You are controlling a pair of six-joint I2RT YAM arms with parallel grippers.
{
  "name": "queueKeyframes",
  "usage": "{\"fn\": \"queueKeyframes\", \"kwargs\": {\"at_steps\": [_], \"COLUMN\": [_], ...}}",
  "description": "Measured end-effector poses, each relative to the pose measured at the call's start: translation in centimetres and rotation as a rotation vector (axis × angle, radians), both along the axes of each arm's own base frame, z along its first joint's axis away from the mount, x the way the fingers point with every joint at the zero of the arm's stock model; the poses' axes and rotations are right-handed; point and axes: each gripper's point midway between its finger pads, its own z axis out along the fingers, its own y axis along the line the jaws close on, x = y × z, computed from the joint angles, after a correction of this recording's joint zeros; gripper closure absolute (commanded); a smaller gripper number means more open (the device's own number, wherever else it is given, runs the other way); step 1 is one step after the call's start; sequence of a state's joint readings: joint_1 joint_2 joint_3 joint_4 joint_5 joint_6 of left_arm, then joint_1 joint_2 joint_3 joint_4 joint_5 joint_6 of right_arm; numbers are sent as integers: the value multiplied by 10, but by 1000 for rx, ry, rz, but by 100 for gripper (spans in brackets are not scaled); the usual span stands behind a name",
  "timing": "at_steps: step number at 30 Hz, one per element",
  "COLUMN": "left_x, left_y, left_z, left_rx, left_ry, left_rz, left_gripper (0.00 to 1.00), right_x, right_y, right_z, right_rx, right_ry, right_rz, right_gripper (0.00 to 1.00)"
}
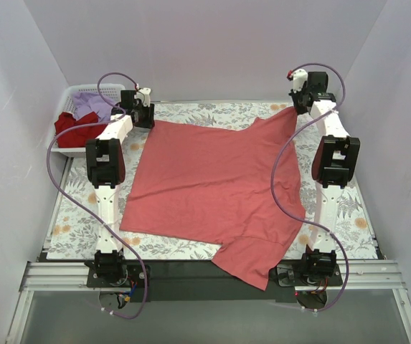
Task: Fold and stack the t-shirts
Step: Fold the tshirt
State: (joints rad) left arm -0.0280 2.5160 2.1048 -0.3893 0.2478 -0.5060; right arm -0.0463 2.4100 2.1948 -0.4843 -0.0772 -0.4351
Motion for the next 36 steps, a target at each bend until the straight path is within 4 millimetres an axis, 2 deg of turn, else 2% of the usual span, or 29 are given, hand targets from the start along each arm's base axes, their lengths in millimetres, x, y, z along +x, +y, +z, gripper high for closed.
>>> {"fn": "queueKeyframes", "kwargs": {"at_steps": [3,4,8,11,14,17,18,20,24,27,33,36], "left_x": [7,8,12,14,14,15,15,16,14,14,19,23], "left_y": [1,1,3,3,4,3,0,-5,-15,-23,-41,-46], "left_z": [0,-1,-2,-1,-1,0,0,1,3,4,4,3], "left_rx": [2,3,8,12,14,3,-9,-38,-81,-94,-95,-85], "left_ry": [-20,-23,-39,-45,-45,-51,-53,-60,-54,-53,-76,-97], "left_rz": [3,5,9,12,19,19,13,-1,-20,-34,-58,-61], "left_gripper": [74,80,98,100,100,81,70,64,61,59,57,60], "right_x": [19,24,37,43,42,44,46,46,34,31,30,30], "right_y": [9,15,43,65,82,89,89,83,72,65,60,58], "right_z": [26,33,50,56,50,43,40,28,-9,-25,-28,-30], "right_rx": [-70,-89,-151,-222,-293,-353,-371,-393,-419,-435,-453,-458], "right_ry": [-106,-133,-219,-272,-284,-288,-288,-273,-197,-164,-156,-152], "right_rz": [18,23,59,99,135,147,147,144,156,150,147,146], "right_gripper": [99,99,99,99,99,99,99,99,99,99,99,99]}}
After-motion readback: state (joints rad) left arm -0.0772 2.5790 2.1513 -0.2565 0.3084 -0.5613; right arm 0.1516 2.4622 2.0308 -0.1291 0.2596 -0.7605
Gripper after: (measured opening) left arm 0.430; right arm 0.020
